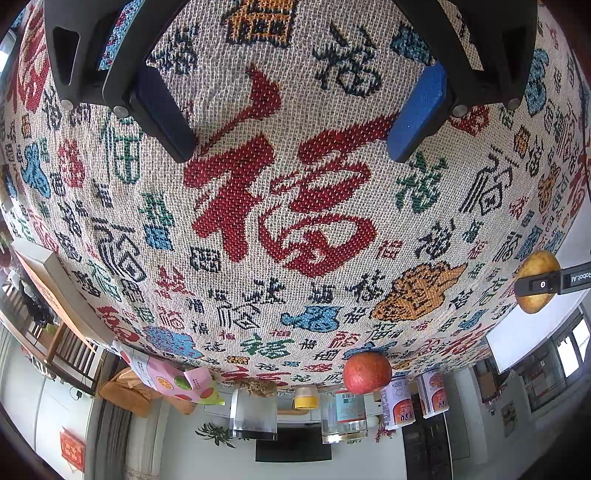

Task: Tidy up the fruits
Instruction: 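Move the left gripper to the yellow pear and close on it, then hold the yellow pear with the left gripper while the right grasps the red apple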

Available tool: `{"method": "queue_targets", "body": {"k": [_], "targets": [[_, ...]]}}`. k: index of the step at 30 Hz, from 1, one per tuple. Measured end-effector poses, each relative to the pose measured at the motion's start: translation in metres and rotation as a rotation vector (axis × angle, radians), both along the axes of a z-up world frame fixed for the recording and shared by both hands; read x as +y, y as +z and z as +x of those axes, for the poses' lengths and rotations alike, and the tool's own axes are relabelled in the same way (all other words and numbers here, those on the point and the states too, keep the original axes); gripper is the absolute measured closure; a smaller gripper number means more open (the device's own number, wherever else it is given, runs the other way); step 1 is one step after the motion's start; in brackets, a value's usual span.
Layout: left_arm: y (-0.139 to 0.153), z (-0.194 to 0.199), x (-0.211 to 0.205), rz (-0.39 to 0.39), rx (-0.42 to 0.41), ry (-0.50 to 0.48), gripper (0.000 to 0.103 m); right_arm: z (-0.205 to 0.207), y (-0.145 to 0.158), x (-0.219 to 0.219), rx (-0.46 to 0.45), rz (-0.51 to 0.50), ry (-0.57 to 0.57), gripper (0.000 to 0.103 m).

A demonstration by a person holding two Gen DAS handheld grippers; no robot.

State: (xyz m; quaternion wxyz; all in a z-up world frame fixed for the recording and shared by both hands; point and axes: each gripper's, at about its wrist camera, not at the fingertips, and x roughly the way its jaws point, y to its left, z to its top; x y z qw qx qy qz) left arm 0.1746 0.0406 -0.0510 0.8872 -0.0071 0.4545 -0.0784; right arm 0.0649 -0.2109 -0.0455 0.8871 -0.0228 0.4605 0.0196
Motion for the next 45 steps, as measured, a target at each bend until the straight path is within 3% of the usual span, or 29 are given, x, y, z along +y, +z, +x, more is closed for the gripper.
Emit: {"method": "queue_targets", "body": {"k": [6, 9, 11, 13, 26, 28, 30, 34, 37, 41, 45], "targets": [[-0.015, -0.016, 0.009, -0.032, -0.028, 0.039, 0.033, 0.000, 0.000, 0.000, 0.001, 0.000, 0.000, 0.000], [-0.023, -0.015, 0.002, 0.020, -0.012, 0.024, 0.031, 0.000, 0.000, 0.000, 0.000, 0.000, 0.000, 0.000], [-0.025, -0.022, -0.005, 0.087, -0.049, 0.004, 0.022, 0.000, 0.000, 0.001, 0.000, 0.000, 0.000, 0.000], [-0.026, -0.021, -0.002, 0.092, -0.037, 0.025, 0.002, 0.000, 0.000, 0.000, 0.001, 0.000, 0.000, 0.000], [-0.030, -0.017, 0.001, 0.081, -0.015, 0.032, 0.001, 0.000, 0.000, 0.001, 0.004, 0.001, 0.000, 0.000], [-0.030, -0.017, 0.001, 0.082, -0.015, 0.032, 0.001, -0.001, 0.005, -0.004, -0.001, 0.061, 0.019, 0.001], [-0.030, -0.017, 0.001, 0.081, -0.015, 0.032, 0.001, 0.000, 0.020, -0.013, -0.084, 0.210, 0.017, 0.001], [-0.030, -0.017, 0.001, 0.082, -0.015, 0.032, 0.001, 0.059, 0.050, 0.008, -0.112, 0.310, 0.106, 0.000], [-0.030, -0.017, 0.001, 0.081, -0.015, 0.032, 0.001, 0.126, 0.064, 0.051, -0.137, 0.210, 0.199, 0.000], [-0.030, -0.017, 0.001, 0.082, -0.016, 0.032, 0.001, 0.212, 0.050, 0.093, -0.053, 0.138, 0.200, 0.001], [-0.030, -0.016, 0.001, 0.079, -0.015, 0.032, 0.001, 0.262, 0.022, 0.108, 0.054, 0.121, 0.135, 0.004]]}}
